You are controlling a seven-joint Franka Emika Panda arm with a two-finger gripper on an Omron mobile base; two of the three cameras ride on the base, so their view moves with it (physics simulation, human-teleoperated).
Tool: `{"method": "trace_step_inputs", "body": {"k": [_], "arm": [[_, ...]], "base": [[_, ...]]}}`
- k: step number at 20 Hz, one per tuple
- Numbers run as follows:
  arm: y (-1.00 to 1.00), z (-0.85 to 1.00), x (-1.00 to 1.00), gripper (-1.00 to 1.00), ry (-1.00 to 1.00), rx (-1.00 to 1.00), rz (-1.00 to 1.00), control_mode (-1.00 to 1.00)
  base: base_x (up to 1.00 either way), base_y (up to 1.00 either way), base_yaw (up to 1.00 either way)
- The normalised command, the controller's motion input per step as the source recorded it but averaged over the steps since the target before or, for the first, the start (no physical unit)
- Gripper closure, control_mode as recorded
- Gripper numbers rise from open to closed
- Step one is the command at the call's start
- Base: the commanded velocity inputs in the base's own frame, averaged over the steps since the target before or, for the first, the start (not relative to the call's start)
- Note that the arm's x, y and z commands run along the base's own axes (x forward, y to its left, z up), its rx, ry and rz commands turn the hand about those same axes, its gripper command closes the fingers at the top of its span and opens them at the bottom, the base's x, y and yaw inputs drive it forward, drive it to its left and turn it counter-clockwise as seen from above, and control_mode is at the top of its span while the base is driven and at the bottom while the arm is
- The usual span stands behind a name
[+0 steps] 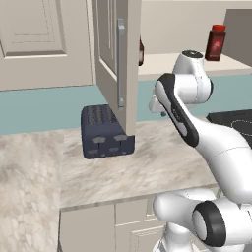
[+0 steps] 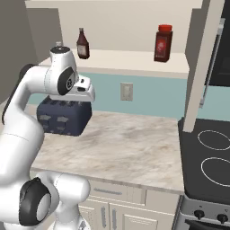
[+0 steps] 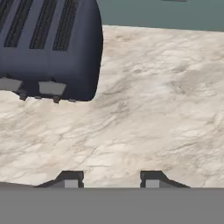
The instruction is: Collect the paprika, ketchup, and shaker from the cabinet and place them next to the stove.
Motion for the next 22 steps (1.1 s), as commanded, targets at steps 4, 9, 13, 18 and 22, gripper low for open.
{"method": "trace_step_inputs", "body": {"k": [4,9,13,18,22], "arm": [[0.00,0.00,-0.18,-1.00,-0.13,0.00,0.00,-1.00],[0.00,0.00,-0.70,-1.00,-0.61,0.00,0.02,-1.00],[0.00,0.29,-0.37,-1.00,-0.67,0.00,0.00,-1.00],[0.00,0.76,-0.01,-1.00,-0.56,-0.03,0.00,-1.00],[0.00,0.96,0.13,-1.00,-0.34,-0.04,0.00,-1.00]], "base": [[0.00,0.00,0.00],[0.00,0.00,0.00],[0.00,0.00,0.00],[0.00,0.00,0.00],[0.00,0.00,0.00]]}}
